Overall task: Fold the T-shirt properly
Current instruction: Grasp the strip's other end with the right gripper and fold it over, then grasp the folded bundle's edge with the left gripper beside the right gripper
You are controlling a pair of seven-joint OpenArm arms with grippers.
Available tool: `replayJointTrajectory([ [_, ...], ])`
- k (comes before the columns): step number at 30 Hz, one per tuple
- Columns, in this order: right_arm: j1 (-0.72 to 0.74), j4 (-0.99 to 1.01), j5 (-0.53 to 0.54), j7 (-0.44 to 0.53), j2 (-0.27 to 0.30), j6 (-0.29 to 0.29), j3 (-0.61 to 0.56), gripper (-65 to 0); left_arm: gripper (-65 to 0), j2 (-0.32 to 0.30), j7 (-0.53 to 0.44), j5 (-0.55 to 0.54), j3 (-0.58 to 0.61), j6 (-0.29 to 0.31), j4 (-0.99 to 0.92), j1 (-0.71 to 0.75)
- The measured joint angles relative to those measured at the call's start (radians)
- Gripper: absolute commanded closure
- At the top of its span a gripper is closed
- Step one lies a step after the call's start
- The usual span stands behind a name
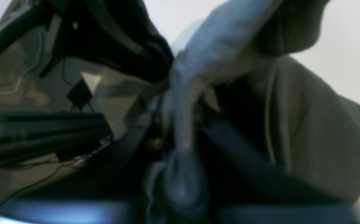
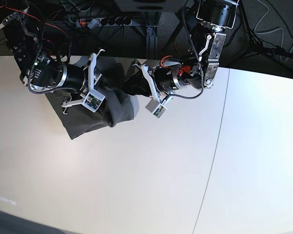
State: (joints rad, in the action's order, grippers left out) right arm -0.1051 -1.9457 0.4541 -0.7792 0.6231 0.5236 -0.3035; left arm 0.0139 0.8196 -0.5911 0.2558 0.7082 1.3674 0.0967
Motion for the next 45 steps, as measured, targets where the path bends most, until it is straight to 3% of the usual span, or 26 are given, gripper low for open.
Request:
replayJointTrajectory([
  [2,0.000,0.000,0.002,0.002,-0.008,0.000,0.000,-32.5,-9.0,0.000,0.002,-0.001,0.000,0.000,0.000,0.000],
  [3,0.000,0.000,0.006,0.005,-0.008,0.000,0.000,-33.0,-9.0,0.000,0.003,-0.001,0.000,0.000,0.000,0.000],
  [11,0.014,0.000,0.069,0.024,-0.030,0.000,0.000,-33.0,-9.0,0.000,0.003,-0.001,0.000,0.000,0.000,0.000],
  [17,0.101,0.000,0.005,0.024,-0.057,0.000,0.005,-32.9,-9.0,0.000,0.014,-0.002,0.000,0.000,0.000,-0.001],
  [19,0.134,0.000,-0.035,0.024,-0.056,0.000,0.005,-27.3,-9.0,0.000,0.023,-0.004,-0.001,0.000,0.000,-0.003],
  [22,0.173,0.014,-0.108,0.030,-0.056,-0.002,0.007,-3.2,-9.0,-0.002,0.032,-0.012,-0.012,0.000,0.000,-0.007],
  [23,0.183,0.025,-0.126,0.035,-0.056,-0.002,0.007,0.0,-9.0,-0.006,0.038,-0.020,-0.016,0.001,0.000,-0.009],
  [26,0.213,0.073,-0.153,0.035,-0.056,-0.002,0.010,0.0,-9.0,-0.020,0.052,-0.021,-0.048,0.004,0.023,-0.005],
  [32,0.270,0.208,-0.154,0.103,-0.060,-0.003,0.012,0.0,-8.7,-0.105,0.072,0.000,-0.169,0.000,0.125,0.006],
  [34,0.301,0.261,-0.136,0.122,-0.061,-0.003,0.011,0.0,-3.2,-0.132,0.117,-0.037,-0.174,-0.004,0.144,0.006],
  [35,0.319,0.289,-0.126,0.125,-0.060,-0.003,0.012,0.0,0.0,-0.144,0.150,-0.089,-0.168,-0.005,0.149,0.008],
  [38,0.370,0.367,-0.093,0.126,-0.062,-0.003,0.013,0.0,0.0,-0.172,0.207,-0.217,-0.101,-0.011,0.181,0.033],
  [45,0.472,0.562,-0.077,0.126,-0.128,-0.003,0.013,0.0,0.0,-0.182,0.211,-0.209,0.092,-0.014,0.350,0.047],
])
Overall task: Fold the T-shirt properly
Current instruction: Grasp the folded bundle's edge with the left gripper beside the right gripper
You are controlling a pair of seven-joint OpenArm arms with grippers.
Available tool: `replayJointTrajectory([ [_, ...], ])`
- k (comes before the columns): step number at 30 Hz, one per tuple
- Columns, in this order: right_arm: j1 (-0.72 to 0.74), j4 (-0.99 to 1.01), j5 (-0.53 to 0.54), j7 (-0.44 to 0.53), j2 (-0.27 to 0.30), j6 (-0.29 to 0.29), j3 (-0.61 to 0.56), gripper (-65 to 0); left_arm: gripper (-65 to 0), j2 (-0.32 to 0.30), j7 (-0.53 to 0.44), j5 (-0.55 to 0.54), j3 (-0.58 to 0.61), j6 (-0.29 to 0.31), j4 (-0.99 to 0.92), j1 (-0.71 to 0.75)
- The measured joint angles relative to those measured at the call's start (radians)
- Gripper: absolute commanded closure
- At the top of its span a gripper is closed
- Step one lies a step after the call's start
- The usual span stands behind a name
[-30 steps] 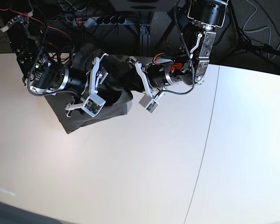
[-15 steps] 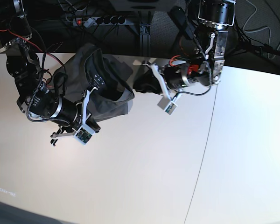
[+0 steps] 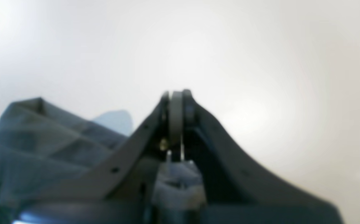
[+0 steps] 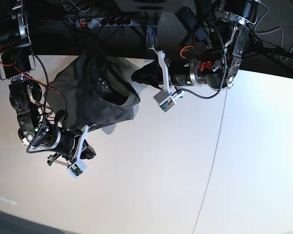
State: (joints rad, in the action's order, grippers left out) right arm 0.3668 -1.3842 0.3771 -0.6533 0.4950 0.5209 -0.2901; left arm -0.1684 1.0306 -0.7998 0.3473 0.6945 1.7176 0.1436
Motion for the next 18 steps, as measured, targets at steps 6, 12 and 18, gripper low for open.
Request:
replayJointTrajectory([
  [6,0.024,0.089,-0.002,-0.001,-0.027,0.000,0.000,0.0,0.0,0.012,-0.032,0.052,0.152,0.000,0.016,0.001],
  [12,0.025,0.090,-0.001,-0.002,-0.027,0.000,0.000,0.0,0.0,0.088,-0.079,0.190,0.217,0.001,0.015,0.003],
  [18,0.026,0.090,-0.001,-0.029,-0.027,0.000,0.000,0.0,0.0,0.116,-0.114,0.265,0.214,0.000,0.011,-0.003],
])
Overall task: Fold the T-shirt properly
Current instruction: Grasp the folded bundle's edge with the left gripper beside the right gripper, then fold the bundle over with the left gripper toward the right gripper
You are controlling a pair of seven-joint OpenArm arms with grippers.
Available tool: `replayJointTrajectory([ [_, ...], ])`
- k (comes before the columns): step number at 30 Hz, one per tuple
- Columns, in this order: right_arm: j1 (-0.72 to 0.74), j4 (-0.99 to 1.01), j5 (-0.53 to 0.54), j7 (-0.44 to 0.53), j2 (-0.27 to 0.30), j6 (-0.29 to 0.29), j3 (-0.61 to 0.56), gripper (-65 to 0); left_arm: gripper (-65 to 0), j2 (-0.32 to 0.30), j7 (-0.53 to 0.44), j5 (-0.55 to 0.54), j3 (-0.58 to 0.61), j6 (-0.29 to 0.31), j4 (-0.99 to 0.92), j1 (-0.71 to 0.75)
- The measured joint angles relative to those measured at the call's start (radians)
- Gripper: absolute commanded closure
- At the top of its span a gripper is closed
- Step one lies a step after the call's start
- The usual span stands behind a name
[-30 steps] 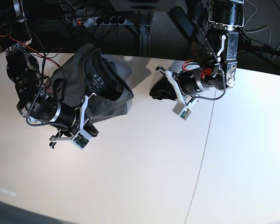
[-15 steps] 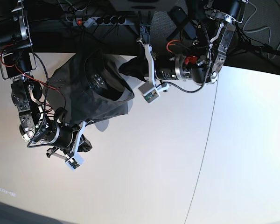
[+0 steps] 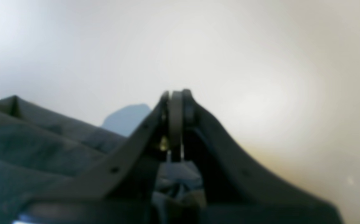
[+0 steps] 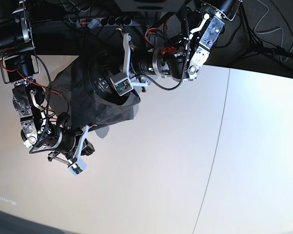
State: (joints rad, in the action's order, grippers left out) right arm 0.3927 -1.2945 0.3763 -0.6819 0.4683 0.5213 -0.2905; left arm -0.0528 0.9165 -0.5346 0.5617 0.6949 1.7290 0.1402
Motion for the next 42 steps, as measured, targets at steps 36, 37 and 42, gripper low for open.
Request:
replayJointTrajectory([
  [36,-0.234,-0.048,0.269,-0.127,0.196,-0.001,0.080,0.0,0.0,0.003,-0.228,0.188,0.002,0.000,-0.523,-0.463],
  [37,-0.251,-0.062,0.270,-0.128,0.196,-0.001,0.094,0.0,0.0,0.006,-0.233,0.199,0.002,0.000,-0.528,-0.465],
  [42,-0.343,-0.163,0.263,-0.158,0.196,0.000,0.155,0.0,0.0,0.020,-0.256,0.232,0.003,0.001,-0.538,-0.464],
])
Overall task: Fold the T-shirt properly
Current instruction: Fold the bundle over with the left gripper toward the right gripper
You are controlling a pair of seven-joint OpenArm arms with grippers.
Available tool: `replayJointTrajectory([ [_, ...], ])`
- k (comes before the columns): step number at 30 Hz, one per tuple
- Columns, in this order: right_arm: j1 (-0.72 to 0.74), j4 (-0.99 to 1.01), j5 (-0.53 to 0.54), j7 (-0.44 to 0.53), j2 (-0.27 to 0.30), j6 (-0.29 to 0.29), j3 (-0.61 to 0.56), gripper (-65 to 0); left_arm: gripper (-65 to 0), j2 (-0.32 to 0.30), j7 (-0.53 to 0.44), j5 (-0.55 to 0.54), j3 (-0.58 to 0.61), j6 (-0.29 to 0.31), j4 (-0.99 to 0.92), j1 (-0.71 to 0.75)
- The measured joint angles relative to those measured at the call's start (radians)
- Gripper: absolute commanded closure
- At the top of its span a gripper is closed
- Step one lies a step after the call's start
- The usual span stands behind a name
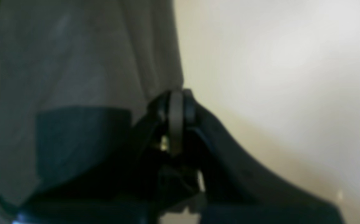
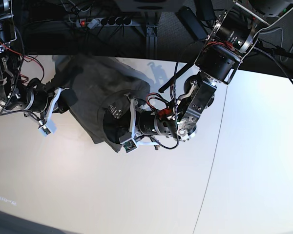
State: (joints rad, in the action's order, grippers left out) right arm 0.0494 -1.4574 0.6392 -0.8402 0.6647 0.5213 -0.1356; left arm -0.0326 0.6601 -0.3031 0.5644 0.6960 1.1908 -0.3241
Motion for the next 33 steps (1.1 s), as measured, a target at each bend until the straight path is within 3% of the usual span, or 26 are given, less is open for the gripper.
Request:
replayJointTrajectory([
  [11,-0.127,-0.165,-0.011,-0.049,-0.006,0.000,0.022,0.0,0.0,0.066,-0.004,0.016,0.002,0.000,-0.001,0.000],
  [15,-0.134,-0.173,-0.011,-0.059,-0.026,0.000,0.023,0.0,0.0,0.074,-0.003,0.023,0.001,0.000,-0.003,0.000],
  [23,-0.135,-0.175,-0.007,-0.063,-0.075,0.000,0.024,0.0,0.0,0.154,-0.024,0.092,0.058,-0.001,-0.062,-0.001],
  [33,-0.135,-0.175,-0.007,-0.059,-0.097,0.001,0.025,0.0,0.0,0.158,-0.034,0.128,0.148,-0.002,-0.097,-0.065],
])
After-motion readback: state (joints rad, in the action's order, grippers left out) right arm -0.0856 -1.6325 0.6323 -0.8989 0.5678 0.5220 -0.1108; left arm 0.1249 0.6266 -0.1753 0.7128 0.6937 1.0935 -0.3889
